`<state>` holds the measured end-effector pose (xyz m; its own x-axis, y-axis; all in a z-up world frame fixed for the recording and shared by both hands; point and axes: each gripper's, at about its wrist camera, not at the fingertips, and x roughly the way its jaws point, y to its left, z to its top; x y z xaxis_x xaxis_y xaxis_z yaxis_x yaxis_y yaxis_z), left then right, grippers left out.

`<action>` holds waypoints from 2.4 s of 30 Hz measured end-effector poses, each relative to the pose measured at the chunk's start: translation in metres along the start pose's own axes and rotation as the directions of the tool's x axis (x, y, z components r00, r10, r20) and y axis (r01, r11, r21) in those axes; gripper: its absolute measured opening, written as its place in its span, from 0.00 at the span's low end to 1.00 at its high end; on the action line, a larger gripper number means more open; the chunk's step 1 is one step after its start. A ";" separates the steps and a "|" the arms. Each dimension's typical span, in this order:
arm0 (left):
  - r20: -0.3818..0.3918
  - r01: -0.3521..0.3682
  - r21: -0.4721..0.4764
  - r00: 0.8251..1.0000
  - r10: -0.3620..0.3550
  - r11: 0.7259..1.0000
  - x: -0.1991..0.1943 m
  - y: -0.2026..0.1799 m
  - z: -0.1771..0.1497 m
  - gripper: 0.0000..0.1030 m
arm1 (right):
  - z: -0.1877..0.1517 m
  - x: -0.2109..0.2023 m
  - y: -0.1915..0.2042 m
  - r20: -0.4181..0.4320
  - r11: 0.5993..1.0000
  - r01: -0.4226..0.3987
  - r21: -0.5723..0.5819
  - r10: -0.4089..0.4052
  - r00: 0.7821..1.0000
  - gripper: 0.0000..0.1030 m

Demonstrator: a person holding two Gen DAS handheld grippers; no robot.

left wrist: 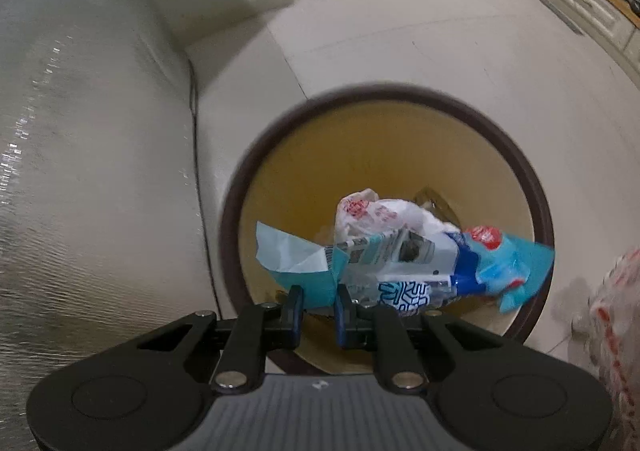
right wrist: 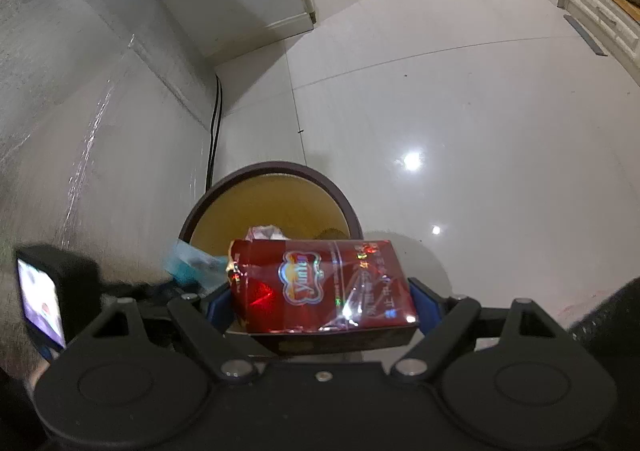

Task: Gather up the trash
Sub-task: 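Open the left tool to drop the wrapper while the right tool releases the box, then raise both open tools up away from the bin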

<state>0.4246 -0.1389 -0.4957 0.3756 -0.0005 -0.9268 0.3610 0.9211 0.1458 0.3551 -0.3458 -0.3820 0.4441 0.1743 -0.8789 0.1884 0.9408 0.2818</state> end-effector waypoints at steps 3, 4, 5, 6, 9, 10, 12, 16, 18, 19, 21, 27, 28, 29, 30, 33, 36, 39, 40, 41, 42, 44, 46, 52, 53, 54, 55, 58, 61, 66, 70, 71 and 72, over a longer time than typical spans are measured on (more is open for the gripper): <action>-0.027 0.017 -0.001 0.999 -0.017 1.000 0.012 0.007 0.001 0.16 | 0.010 0.012 0.003 -0.016 0.999 -0.037 0.026 0.037 0.999 0.84; -0.034 0.022 -0.001 0.999 -0.022 1.000 0.014 0.010 0.000 0.16 | 0.013 0.019 0.004 -0.021 0.998 -0.051 0.043 0.052 0.998 0.84; -0.038 0.025 0.001 0.999 -0.025 1.000 0.018 0.011 -0.002 0.16 | 0.017 0.025 0.006 -0.027 0.996 -0.064 0.061 0.066 0.997 0.84; -0.042 0.029 0.004 0.999 -0.029 1.000 0.021 0.013 -0.002 0.16 | 0.021 0.031 0.008 -0.032 0.994 -0.076 0.077 0.079 0.996 0.84; -0.063 0.036 0.021 0.997 -0.035 0.999 0.027 0.014 -0.006 0.16 | 0.036 0.049 0.018 -0.029 0.985 -0.116 0.126 0.121 0.992 0.84; -0.068 0.040 0.022 0.997 -0.038 0.999 0.030 0.013 -0.008 0.16 | 0.040 0.054 0.022 -0.021 0.983 -0.128 0.134 0.132 0.991 0.84; -0.057 0.044 0.023 0.997 -0.043 0.999 0.029 0.007 -0.012 0.16 | 0.048 0.062 0.029 0.013 0.976 -0.162 0.149 0.161 0.987 0.87; -0.051 0.063 -0.036 0.997 -0.065 0.997 0.024 0.013 -0.013 0.19 | 0.051 0.068 0.034 0.020 0.973 -0.146 0.176 0.145 0.989 1.00; -0.045 0.077 -0.076 0.996 -0.081 0.994 0.022 0.019 -0.013 0.23 | 0.048 0.066 0.033 0.018 0.974 -0.147 0.171 0.146 0.989 1.00; -0.041 0.088 -0.096 0.995 -0.092 0.991 0.020 0.021 -0.012 0.29 | 0.047 0.066 0.031 0.009 0.976 -0.147 0.162 0.148 0.989 1.00; -0.033 0.112 -0.132 0.993 -0.117 0.985 0.016 0.024 -0.011 0.37 | 0.044 0.064 0.030 -0.010 0.982 -0.135 0.134 0.137 0.991 1.00; -0.007 0.135 -0.150 0.990 -0.138 0.979 -0.011 0.021 -0.009 0.70 | 0.034 0.053 0.019 -0.046 0.993 -0.096 0.073 0.099 0.994 1.00; 0.000 0.136 -0.155 0.991 -0.137 0.979 -0.017 0.021 -0.009 0.74 | 0.032 0.048 0.016 -0.048 0.993 -0.094 0.074 0.098 0.994 1.00; 0.003 0.138 -0.161 0.990 -0.140 0.977 -0.023 0.022 -0.008 0.76 | 0.031 0.046 0.014 -0.049 0.993 -0.090 0.075 0.094 0.994 1.00; 0.006 0.142 -0.167 0.990 -0.143 0.976 -0.027 0.022 -0.008 0.80 | 0.030 0.043 0.012 -0.048 0.993 -0.087 0.074 0.091 0.995 1.00; 0.023 0.153 -0.187 0.988 -0.151 0.970 -0.046 0.026 -0.005 0.86 | 0.028 0.028 0.009 -0.038 0.995 -0.081 0.059 0.083 0.996 1.00; 0.046 0.159 -0.207 0.987 -0.153 0.965 -0.071 0.030 -0.005 0.94 | 0.026 0.014 0.013 -0.025 0.997 -0.075 0.034 0.076 0.997 1.00; 0.079 0.151 -0.223 0.988 -0.136 0.963 -0.093 0.031 -0.005 0.99 | 0.023 -0.001 0.017 -0.012 0.998 -0.068 0.010 0.068 0.998 1.00; 0.088 0.152 -0.226 0.987 -0.135 0.962 -0.101 0.031 -0.005 1.00 | 0.022 -0.007 0.019 -0.007 0.998 -0.066 0.003 0.066 0.998 1.00; 0.097 0.156 -0.228 0.986 -0.137 0.961 -0.109 0.032 -0.006 1.00 | 0.021 -0.013 0.020 -0.001 0.998 -0.065 -0.002 0.065 0.998 1.00; 0.105 0.158 -0.231 0.985 -0.136 0.960 -0.120 0.032 -0.007 1.00 | 0.019 -0.020 0.021 0.008 0.998 -0.065 -0.006 0.065 0.998 1.00; 0.119 0.152 -0.235 0.985 -0.127 0.960 -0.136 0.034 -0.008 1.00 | 0.016 -0.035 0.022 0.027 0.998 -0.070 -0.006 0.070 0.997 1.00; 0.132 0.133 -0.227 0.986 -0.105 0.965 -0.153 0.034 -0.010 1.00 | 0.013 -0.049 0.023 0.045 0.997 -0.073 -0.010 0.073 0.996 1.00; 0.196 0.121 -0.231 0.978 -0.076 0.965 -0.203 0.041 -0.020 1.00 | 0.005 -0.097 0.032 0.107 0.997 -0.071 -0.038 0.075 0.991 1.00; 0.211 0.124 -0.235 0.975 -0.074 0.964 -0.214 0.042 -0.021 1.00 | 0.004 -0.106 0.034 0.118 0.996 -0.072 -0.043 0.076 0.990 1.00; 0.226 0.128 -0.240 0.971 -0.073 0.962 -0.226 0.044 -0.023 1.00 | 0.003 -0.115 0.036 0.131 0.996 -0.072 -0.049 0.078 0.988 1.00; 0.239 0.131 -0.245 0.968 -0.071 0.961 -0.237 0.044 -0.024 1.00 | 0.001 -0.124 0.038 0.143 0.996 -0.070 -0.055 0.077 0.987 1.00; 0.276 0.119 -0.252 0.960 -0.046 0.960 -0.274 0.044 -0.031 1.00 | -0.004 -0.152 0.046 0.185 0.995 -0.066 -0.076 0.079 0.980 1.00; 0.315 0.117 -0.252 0.949 -0.033 0.961 -0.309 0.043 -0.038 1.00 | -0.013 -0.181 0.053 0.228 0.995 -0.064 -0.082 0.081 0.970 1.00; 0.380 0.137 -0.255 0.924 -0.031 0.957 -0.364 0.048 -0.051 1.00 | -0.026 -0.234 0.064 0.302 0.992 -0.062 -0.107 0.092 0.949 1.00; 0.420 0.135 -0.260 0.907 -0.014 0.956 -0.404 0.051 -0.063 1.00 | -0.037 -0.273 0.074 0.358 0.990 -0.051 -0.131 0.096 0.929 1.00; 0.431 0.139 -0.261 0.902 -0.014 0.955 -0.414 0.052 -0.066 1.00 | -0.039 -0.282 0.076 0.370 0.989 -0.050 -0.137 0.098 0.924 1.00; 0.441 0.141 -0.260 0.897 -0.013 0.955 -0.424 0.053 -0.069 1.00 | -0.042 -0.290 0.078 0.381 0.989 -0.047 -0.142 0.099 0.919 1.00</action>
<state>0.2255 -0.0631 -0.1193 0.7092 -0.1839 -0.6806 0.1758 0.9810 -0.0819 0.2043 -0.3109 -0.1208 0.7605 0.1425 -0.6335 0.0406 0.9633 0.2654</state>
